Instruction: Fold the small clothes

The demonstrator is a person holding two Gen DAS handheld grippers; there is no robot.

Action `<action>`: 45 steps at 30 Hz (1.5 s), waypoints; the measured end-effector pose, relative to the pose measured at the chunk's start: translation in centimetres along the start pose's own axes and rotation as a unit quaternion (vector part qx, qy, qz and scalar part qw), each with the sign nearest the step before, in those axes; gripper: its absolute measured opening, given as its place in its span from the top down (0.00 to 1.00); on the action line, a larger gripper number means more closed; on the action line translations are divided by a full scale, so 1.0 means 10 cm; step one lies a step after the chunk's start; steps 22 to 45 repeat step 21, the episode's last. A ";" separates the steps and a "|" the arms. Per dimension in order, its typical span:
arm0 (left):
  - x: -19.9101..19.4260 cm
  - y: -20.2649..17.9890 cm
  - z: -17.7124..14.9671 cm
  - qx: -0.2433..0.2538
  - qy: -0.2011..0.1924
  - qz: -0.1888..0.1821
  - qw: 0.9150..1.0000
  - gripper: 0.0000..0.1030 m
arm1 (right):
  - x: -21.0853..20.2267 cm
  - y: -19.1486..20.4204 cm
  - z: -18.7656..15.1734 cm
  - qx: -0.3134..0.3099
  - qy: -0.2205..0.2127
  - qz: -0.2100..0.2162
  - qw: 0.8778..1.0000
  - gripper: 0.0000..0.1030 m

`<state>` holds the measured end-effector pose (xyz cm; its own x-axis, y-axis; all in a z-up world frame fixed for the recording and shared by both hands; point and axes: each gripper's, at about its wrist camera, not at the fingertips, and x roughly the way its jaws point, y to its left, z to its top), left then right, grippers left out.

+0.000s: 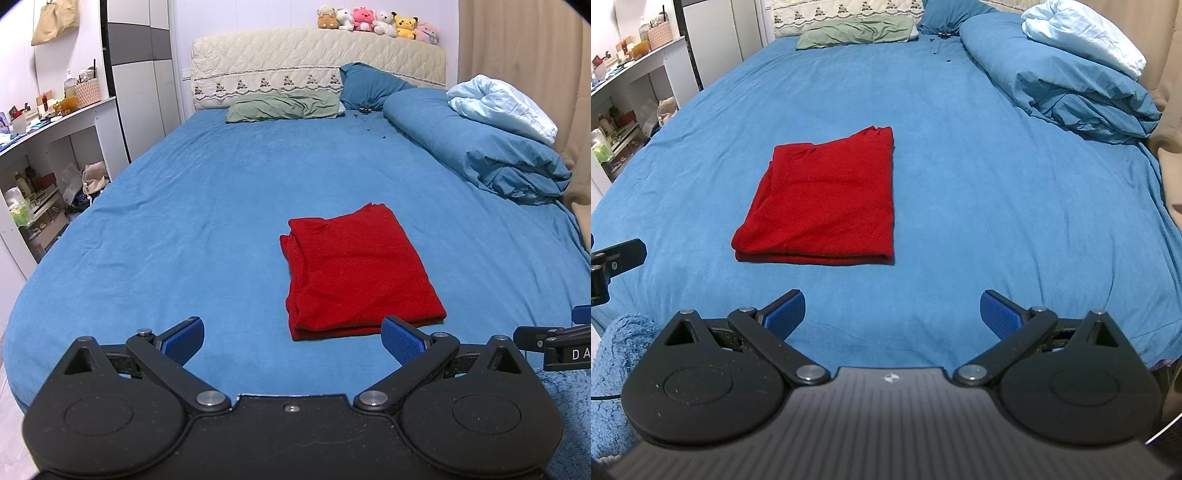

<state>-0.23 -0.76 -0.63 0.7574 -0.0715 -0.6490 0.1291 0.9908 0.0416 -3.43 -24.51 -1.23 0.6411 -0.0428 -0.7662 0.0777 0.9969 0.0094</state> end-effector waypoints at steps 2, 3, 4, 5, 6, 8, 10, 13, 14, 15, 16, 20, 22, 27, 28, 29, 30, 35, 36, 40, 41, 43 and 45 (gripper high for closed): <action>0.00 0.00 0.00 -0.001 0.000 0.001 1.000 0.00 | 0.00 -0.01 0.00 0.000 0.000 0.001 1.000 0.00; 0.00 0.01 0.00 -0.001 -0.001 0.001 1.000 0.00 | 0.00 0.00 0.00 0.000 -0.001 0.000 1.000 0.00; -0.01 0.02 0.00 -0.001 -0.002 0.002 1.000 0.00 | 0.00 -0.01 0.00 0.000 0.000 0.000 1.000 0.00; -0.01 0.01 0.00 0.000 -0.004 0.003 1.000 0.00 | -0.01 0.00 0.00 0.000 -0.001 -0.001 1.000 0.00; -0.02 0.03 0.00 0.002 -0.007 0.003 1.000 0.00 | -0.01 0.01 0.00 0.000 -0.001 -0.002 1.000 0.00; -0.03 0.01 0.00 0.002 -0.012 0.005 1.000 0.00 | -0.02 0.03 0.00 -0.002 -0.002 -0.002 1.000 0.00; -0.05 0.01 0.00 -0.002 -0.018 0.001 1.000 0.00 | -0.02 0.05 -0.01 -0.002 -0.004 -0.004 1.000 0.00; -0.07 0.04 0.01 -0.007 -0.025 0.000 1.000 0.00 | -0.02 0.06 0.00 -0.001 -0.004 -0.003 1.000 0.00; -0.08 0.04 0.01 -0.008 -0.028 0.004 1.000 0.00 | -0.03 0.07 -0.01 0.000 -0.005 -0.003 1.000 0.00; -0.08 0.04 0.01 -0.008 -0.031 0.009 0.999 0.00 | -0.03 0.09 -0.01 0.000 -0.005 -0.004 1.000 0.00; -0.08 0.04 0.01 -0.006 -0.032 0.012 0.999 0.00 | -0.03 0.09 -0.01 -0.001 -0.005 -0.004 1.000 0.00; -0.08 0.04 0.01 -0.004 -0.033 0.008 0.999 0.00 | -0.03 0.11 0.00 0.001 -0.004 -0.004 1.000 0.00; -0.08 0.04 0.01 -0.005 -0.034 0.007 0.999 0.00 | -0.03 0.13 -0.01 0.001 -0.005 -0.004 1.000 0.00; -0.08 0.04 0.01 -0.005 -0.034 0.007 0.999 0.00 | -0.03 0.13 -0.01 0.001 -0.005 -0.004 1.000 0.00; -0.08 0.04 0.01 -0.005 -0.034 0.007 0.999 0.00 | -0.03 0.13 -0.01 0.001 -0.005 -0.004 1.000 0.00; -0.08 0.04 0.01 -0.005 -0.034 0.007 0.999 0.00 | -0.03 0.13 -0.01 0.001 -0.005 -0.004 1.000 0.00; -0.08 0.04 0.01 -0.005 -0.034 0.007 0.999 0.00 | -0.03 0.13 -0.01 0.001 -0.005 -0.004 1.000 0.00; -0.08 0.04 0.01 -0.005 -0.034 0.007 0.999 0.00 | -0.03 0.13 -0.01 0.001 -0.005 -0.004 1.000 0.00; -0.08 0.04 0.01 -0.005 -0.034 0.007 0.999 0.00 | -0.03 0.13 -0.01 0.001 -0.005 -0.004 1.000 0.00; -0.08 0.04 0.01 -0.005 -0.034 0.007 0.999 0.00 | -0.03 0.13 -0.01 0.001 -0.005 -0.004 1.000 0.00; -0.08 0.04 0.01 -0.005 -0.034 0.007 0.999 0.00 | -0.03 0.13 -0.01 0.001 -0.005 -0.004 1.000 0.00; -0.08 0.04 0.01 -0.005 -0.034 0.007 0.999 0.00 | -0.03 0.13 -0.01 0.001 -0.005 -0.004 1.000 0.00; -0.08 0.04 0.01 -0.005 -0.034 0.007 0.999 0.00 | -0.03 0.13 -0.01 0.001 -0.005 -0.004 1.000 0.00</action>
